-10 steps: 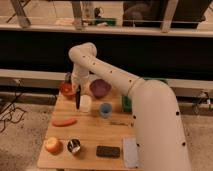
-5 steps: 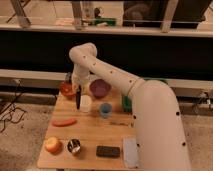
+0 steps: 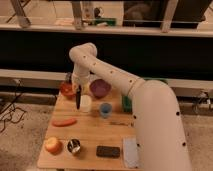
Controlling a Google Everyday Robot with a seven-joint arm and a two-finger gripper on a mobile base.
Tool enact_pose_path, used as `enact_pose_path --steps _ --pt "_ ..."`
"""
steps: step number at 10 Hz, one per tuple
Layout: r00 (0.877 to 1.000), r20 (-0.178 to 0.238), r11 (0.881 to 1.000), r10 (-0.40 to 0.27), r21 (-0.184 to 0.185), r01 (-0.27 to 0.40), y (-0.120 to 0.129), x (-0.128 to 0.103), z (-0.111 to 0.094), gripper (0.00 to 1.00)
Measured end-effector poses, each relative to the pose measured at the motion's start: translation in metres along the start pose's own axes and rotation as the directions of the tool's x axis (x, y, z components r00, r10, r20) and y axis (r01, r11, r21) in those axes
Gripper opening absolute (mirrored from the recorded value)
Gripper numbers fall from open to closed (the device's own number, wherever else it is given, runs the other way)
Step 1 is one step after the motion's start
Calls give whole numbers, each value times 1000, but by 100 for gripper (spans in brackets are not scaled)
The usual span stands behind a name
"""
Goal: Wipe red bowl with brush
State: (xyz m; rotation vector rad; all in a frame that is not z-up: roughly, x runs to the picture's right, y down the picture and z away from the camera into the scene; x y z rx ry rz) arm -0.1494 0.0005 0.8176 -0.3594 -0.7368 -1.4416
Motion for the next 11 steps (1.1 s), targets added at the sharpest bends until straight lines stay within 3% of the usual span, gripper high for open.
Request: enact_pose_path --steps 8,11 --pt "999 20 999 -48 6 48 -27 7 6 19" --pt "998 40 999 -43 14 43 -23 2 11 19"
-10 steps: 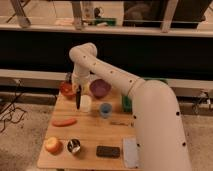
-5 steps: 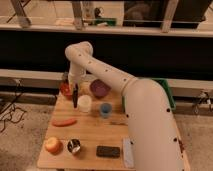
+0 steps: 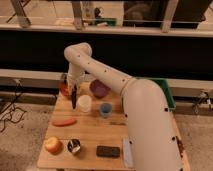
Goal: Wipe red bowl with brush
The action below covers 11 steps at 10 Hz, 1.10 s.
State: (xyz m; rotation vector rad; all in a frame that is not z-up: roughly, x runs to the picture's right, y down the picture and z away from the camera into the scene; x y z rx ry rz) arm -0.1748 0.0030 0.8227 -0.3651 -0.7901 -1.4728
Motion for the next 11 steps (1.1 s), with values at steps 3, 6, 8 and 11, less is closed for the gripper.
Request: enact_pose_path --steps 3,6,8,11 --pt "1000 25 1000 -1 -5 1 1 -4 3 19" --pt "999 41 1000 -14 0 14 -6 -6 10 19" --pt "998 52 1000 -20 5 20 -10 -6 18 19" --pt "997 72 1000 -24 13 23 -11 -7 31 19"
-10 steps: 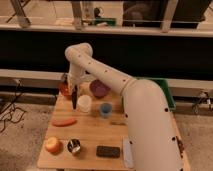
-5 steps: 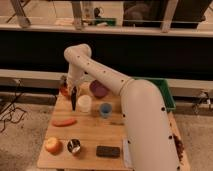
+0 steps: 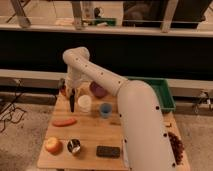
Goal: Wipe red bowl with brush
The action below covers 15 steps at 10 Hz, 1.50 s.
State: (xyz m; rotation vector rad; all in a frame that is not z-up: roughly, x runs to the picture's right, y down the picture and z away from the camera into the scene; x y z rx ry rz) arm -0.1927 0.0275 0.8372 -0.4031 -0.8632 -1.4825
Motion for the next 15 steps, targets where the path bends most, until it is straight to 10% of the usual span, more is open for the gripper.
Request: enact_pose_path --steps 15 --pt "999 38 998 29 55 -32 8 -7 40 19"
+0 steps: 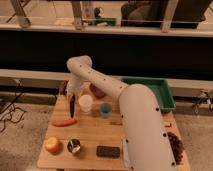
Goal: Wipe red bowl with brush
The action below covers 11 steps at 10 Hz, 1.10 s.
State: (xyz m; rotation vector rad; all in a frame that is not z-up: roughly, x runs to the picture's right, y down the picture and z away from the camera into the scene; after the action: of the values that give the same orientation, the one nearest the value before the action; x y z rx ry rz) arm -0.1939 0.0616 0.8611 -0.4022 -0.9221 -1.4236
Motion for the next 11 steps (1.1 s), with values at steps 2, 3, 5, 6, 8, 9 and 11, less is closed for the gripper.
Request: enact_pose_path --steps 2,3,5,6,8,9,11 --pt "1000 -7 1000 14 -1 -14 6 1 -1 19" --pt "1000 -15 1000 21 -1 -21 9 2 -3 19" --pt "999 -25 1000 30 -5 -30 13 3 -6 19" --pt "999 -29 999 33 -7 -33 14 3 -7 19" --pt "998 -40 999 41 -17 -42 17 6 -8 19" --pt "998 -47 999 47 -21 -48 19 9 -10 19" --pt "997 -54 998 57 -32 -59 22 16 -12 19"
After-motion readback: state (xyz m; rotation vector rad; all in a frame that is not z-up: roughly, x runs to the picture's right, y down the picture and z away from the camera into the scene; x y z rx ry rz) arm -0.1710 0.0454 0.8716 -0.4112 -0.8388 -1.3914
